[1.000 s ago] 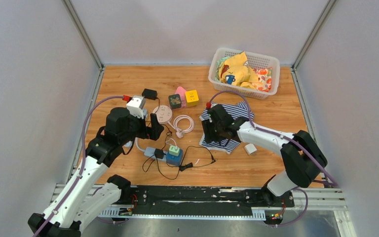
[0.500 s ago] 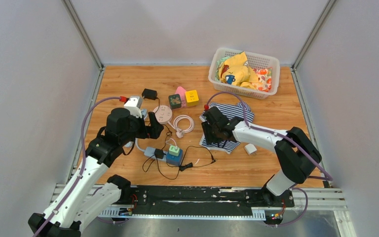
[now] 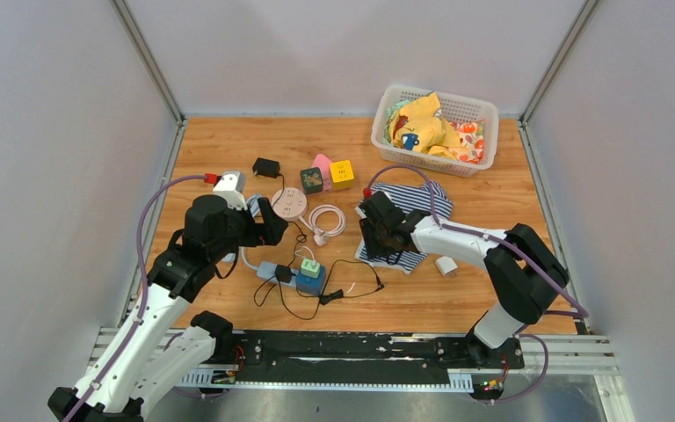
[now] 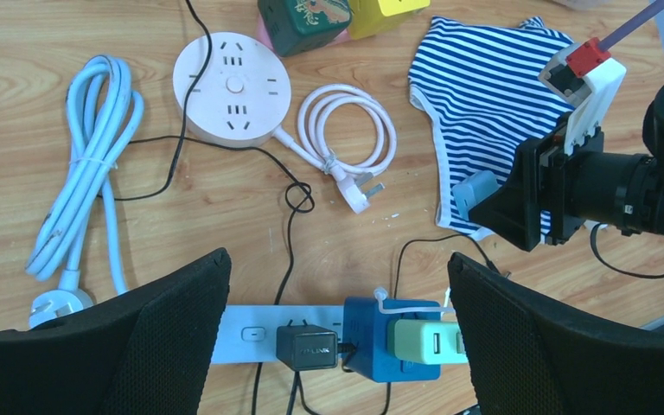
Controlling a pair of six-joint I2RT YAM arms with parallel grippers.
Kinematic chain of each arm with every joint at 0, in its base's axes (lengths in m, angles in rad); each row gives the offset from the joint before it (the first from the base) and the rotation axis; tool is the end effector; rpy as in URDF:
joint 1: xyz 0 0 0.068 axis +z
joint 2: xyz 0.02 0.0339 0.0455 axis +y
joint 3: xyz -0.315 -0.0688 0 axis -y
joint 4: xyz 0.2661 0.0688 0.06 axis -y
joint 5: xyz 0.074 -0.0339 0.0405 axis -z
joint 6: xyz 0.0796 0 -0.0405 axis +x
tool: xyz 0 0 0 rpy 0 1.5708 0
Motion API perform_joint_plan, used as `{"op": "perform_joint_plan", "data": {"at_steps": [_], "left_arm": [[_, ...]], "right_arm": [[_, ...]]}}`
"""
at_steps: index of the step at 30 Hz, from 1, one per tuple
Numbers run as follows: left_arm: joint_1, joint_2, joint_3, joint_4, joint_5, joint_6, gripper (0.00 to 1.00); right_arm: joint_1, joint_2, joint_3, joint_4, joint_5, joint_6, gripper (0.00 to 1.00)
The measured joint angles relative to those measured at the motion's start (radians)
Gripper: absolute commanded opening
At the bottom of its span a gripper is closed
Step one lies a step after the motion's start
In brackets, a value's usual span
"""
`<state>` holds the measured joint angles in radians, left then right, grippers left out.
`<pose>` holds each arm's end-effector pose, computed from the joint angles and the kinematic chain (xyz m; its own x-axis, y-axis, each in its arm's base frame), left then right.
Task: Insert the plug
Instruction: Pick up the plug from the center of the board.
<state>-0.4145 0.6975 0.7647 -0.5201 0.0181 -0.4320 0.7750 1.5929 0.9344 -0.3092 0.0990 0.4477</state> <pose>0.1625 -0.0731 0.3264 -0.5386 -0.2204 -0.8133 0.2115 0.8989 -0.3837 0.2634 0.2470 0.1869 -0.8145 -0.1947 -0.5465 -0.3369 0.9257 0.1722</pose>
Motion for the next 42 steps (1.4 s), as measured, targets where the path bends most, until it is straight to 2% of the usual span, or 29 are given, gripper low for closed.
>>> {"op": "perform_joint_plan", "data": {"at_steps": [3,9,15,23,31,36,42], "left_arm": [[0.0,0.0,0.0,-0.005,0.0,-0.012,0.85],[0.0,0.0,0.0,-0.011,0.018,-0.037,0.78],[0.0,0.003,0.0,0.003,0.068,-0.1,0.75],[0.0,0.02,-0.002,0.137,0.148,-0.235,0.73],[0.0,0.065,-0.057,0.338,0.243,-0.365,0.68],[0.0,0.085,-0.08,0.399,0.289,-0.403,0.64],[0.0,0.085,-0.122,0.45,0.31,-0.432,0.55]], "right_arm": [[0.001,0.002,0.0,0.0,0.005,0.007,0.33],[0.018,-0.033,0.004,-0.014,0.005,0.008,0.27],[0.056,-0.141,0.075,-0.023,-0.018,0.01,0.25],[0.113,-0.259,0.124,0.068,-0.066,0.059,0.24],[0.197,-0.256,0.139,0.187,-0.072,0.124,0.24],[0.241,-0.249,0.156,0.25,-0.062,0.148,0.24],[0.259,-0.22,0.177,0.299,-0.034,0.167,0.24]]}}
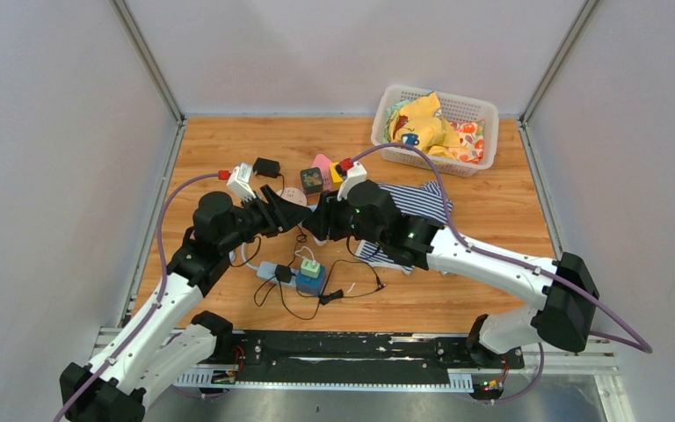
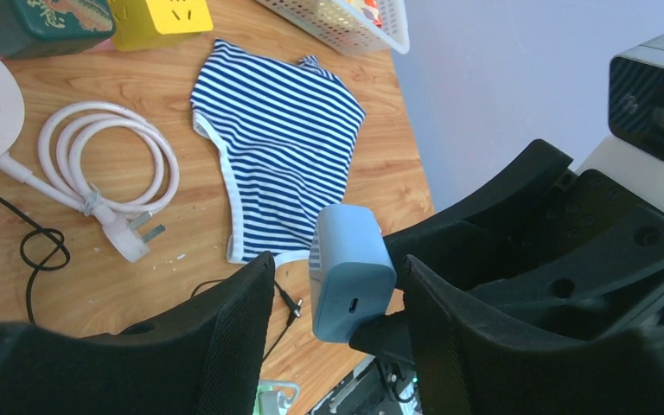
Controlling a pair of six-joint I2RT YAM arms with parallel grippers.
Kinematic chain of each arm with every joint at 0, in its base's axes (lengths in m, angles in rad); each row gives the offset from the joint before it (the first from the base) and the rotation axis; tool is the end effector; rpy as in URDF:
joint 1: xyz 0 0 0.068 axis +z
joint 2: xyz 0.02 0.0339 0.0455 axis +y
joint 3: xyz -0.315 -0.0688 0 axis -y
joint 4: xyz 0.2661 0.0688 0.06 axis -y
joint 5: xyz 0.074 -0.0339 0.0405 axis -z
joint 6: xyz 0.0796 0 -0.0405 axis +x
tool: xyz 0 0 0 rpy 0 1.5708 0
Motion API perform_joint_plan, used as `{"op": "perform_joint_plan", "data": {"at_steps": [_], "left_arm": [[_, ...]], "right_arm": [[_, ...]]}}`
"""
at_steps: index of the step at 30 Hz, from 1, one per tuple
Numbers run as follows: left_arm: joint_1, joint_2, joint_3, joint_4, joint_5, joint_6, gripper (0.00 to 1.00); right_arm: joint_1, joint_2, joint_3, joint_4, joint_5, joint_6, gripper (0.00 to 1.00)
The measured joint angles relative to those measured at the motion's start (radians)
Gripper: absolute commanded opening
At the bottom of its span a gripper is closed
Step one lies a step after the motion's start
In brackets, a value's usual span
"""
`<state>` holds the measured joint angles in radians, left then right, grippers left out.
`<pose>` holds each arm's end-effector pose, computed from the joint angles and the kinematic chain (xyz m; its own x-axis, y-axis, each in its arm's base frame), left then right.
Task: Insert the plug
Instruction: Pick up the plug from the center of the board, then insert the plug into the socket.
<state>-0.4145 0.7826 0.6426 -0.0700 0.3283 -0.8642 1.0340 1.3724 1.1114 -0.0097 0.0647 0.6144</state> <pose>0.1861 -0.1099 0.3268 -0.6334 -0.5079 -0.5839 0.2898 0.5439 -0.7875 0.1979 0.3225 0.3706 -0.5877 0.1373 -0.7973 -0.5959 0.5932 0.5413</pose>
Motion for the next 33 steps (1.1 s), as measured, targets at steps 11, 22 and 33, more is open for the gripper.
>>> {"op": "perform_joint_plan", "data": {"at_steps": [11,22,33], "left_arm": [[0.0,-0.001,-0.02,0.037,0.023,0.003,0.07],[0.001,-0.013,0.002,-0.044,0.002,0.122,0.0],[0.001,0.102,0.263,-0.344,-0.161,0.516,0.0]], "right_arm": [[0.02,0.022,0.006,0.019,0.039,0.019,0.35],[0.02,-0.029,-0.054,0.043,0.022,-0.025,0.94],[0.02,-0.24,-0.216,0.023,0.063,-0.062,0.96]]}}
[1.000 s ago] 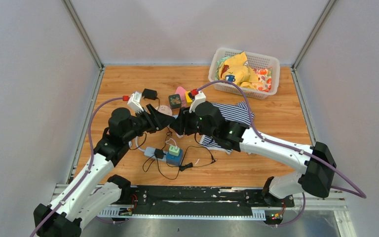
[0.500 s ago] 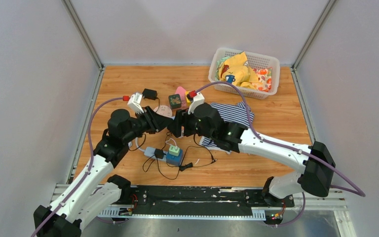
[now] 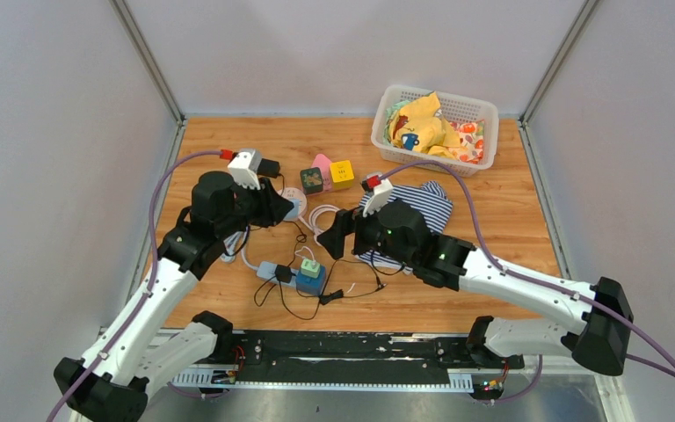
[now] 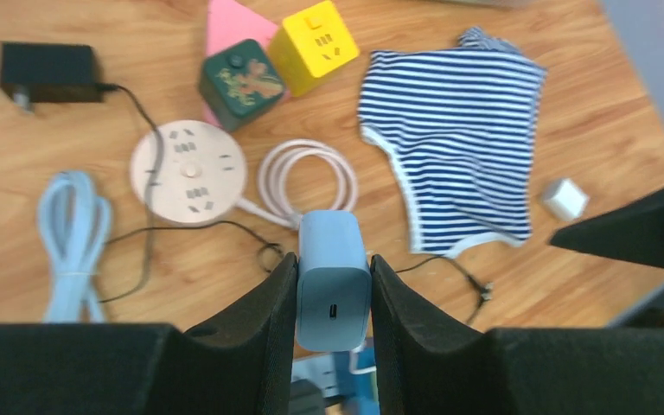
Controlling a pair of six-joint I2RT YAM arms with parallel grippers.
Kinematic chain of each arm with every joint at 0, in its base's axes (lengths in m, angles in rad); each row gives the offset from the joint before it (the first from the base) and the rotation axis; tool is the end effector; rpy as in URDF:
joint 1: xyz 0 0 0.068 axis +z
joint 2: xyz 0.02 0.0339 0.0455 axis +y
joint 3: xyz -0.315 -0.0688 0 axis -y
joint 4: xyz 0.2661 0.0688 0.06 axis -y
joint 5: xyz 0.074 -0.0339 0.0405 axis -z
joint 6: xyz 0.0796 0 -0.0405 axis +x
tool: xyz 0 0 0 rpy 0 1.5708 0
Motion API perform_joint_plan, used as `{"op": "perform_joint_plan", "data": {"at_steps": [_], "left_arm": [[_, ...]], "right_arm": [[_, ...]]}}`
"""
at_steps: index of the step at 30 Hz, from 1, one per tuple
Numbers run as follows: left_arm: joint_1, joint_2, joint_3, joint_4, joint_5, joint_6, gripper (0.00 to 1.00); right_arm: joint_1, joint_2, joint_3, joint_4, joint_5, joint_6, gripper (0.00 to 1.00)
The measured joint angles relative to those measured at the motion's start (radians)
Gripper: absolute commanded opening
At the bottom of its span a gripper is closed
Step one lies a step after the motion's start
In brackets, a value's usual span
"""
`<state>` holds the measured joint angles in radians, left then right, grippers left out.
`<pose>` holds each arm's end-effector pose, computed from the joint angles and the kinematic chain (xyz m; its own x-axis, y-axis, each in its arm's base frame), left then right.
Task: Insert the plug
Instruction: Insert the plug into the socket.
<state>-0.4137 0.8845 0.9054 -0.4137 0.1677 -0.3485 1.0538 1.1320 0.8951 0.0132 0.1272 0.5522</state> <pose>0.2016 -0.1030 0.3644 -0.5130 -0.1425 -0.8465 0.3856 0.8428 -0.3755 0.1610 0.2628 0.3606 -0.5136 0.1494 -0.8449 -0.6246 0.6101 0.4875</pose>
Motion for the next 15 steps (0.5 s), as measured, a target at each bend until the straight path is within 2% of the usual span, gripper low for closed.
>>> {"op": "perform_joint_plan", "data": {"at_steps": [9,15], "left_arm": [[0.0,0.248,0.237,-0.188,-0.052,0.342,0.0],[0.0,0.37,0.269,-0.27,-0.006,0.587,0.0]], "right_arm": [[0.0,-0.103,-0.046,-0.09,0.028,-0.068,0.96],[0.0,-0.121,-0.053,-0.143,0.031,-0.081,0.96]]}}
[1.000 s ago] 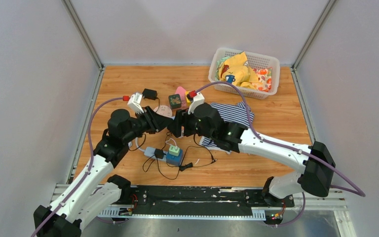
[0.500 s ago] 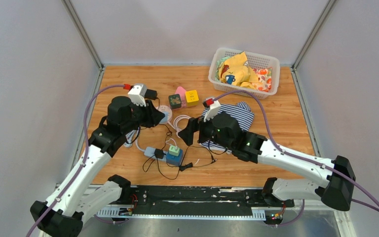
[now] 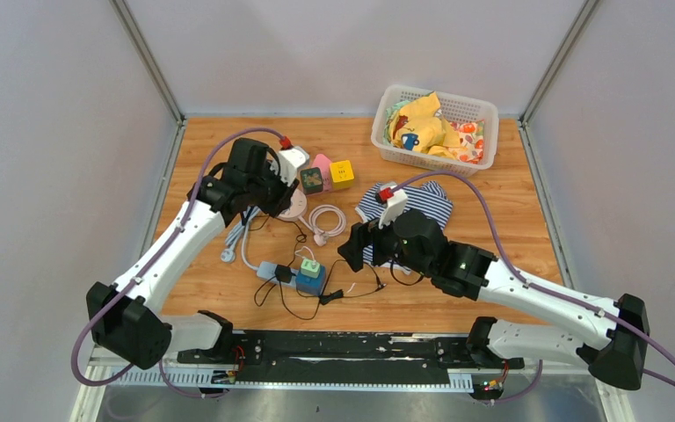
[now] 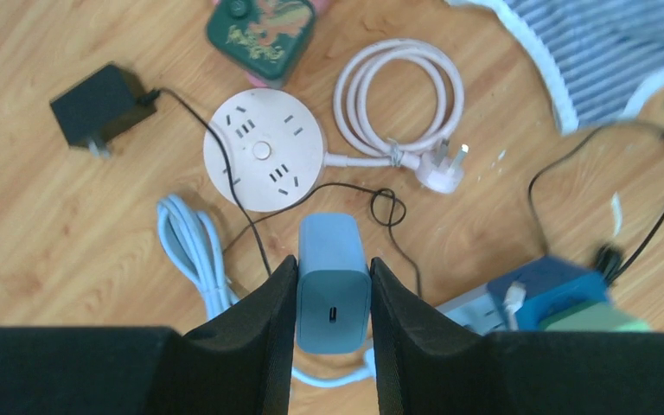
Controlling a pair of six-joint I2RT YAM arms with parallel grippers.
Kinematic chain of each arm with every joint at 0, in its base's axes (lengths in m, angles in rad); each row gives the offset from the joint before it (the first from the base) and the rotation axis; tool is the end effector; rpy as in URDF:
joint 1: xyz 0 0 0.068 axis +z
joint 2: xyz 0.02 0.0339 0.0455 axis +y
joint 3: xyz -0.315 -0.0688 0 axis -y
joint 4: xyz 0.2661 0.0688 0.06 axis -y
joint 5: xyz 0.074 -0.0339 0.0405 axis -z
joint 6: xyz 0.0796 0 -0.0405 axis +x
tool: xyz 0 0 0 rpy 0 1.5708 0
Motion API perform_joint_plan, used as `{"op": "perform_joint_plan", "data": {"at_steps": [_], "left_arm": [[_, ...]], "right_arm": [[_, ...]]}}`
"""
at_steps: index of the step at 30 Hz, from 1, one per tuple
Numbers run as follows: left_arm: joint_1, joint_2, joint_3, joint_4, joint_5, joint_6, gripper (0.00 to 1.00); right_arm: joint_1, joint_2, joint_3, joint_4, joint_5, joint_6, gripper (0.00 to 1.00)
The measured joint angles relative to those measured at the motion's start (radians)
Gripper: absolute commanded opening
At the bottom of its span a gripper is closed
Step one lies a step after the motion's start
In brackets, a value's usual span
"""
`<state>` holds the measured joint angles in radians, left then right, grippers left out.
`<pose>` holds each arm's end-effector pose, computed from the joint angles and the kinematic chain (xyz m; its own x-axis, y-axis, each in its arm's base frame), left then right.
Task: Insert the plug
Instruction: Insert the plug into the socket.
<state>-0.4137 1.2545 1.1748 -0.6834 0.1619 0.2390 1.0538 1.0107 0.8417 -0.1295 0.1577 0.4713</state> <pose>0.2716 -0.1333 0.3461 -0.4957 0.4728 -0.7285 0.6389 0.7667 0.0628 0.1448 0.2293 0.3499 -0.4856 0.0531 -0.8725 -0.6328 0.6673 0.3928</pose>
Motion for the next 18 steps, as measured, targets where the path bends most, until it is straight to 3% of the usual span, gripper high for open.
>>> {"op": "perform_joint_plan", "data": {"at_steps": [6,18], "left_arm": [[0.0,0.032,-0.003,-0.04,0.063,0.286,0.0],[0.0,0.189,0.048,-0.09,0.05,0.589,0.0]], "right_arm": [[0.0,-0.042,-0.012,-0.056,0.005,-0.001,0.96],[0.0,-0.086,-0.017,-0.113,0.045,0.0,0.95]]}}
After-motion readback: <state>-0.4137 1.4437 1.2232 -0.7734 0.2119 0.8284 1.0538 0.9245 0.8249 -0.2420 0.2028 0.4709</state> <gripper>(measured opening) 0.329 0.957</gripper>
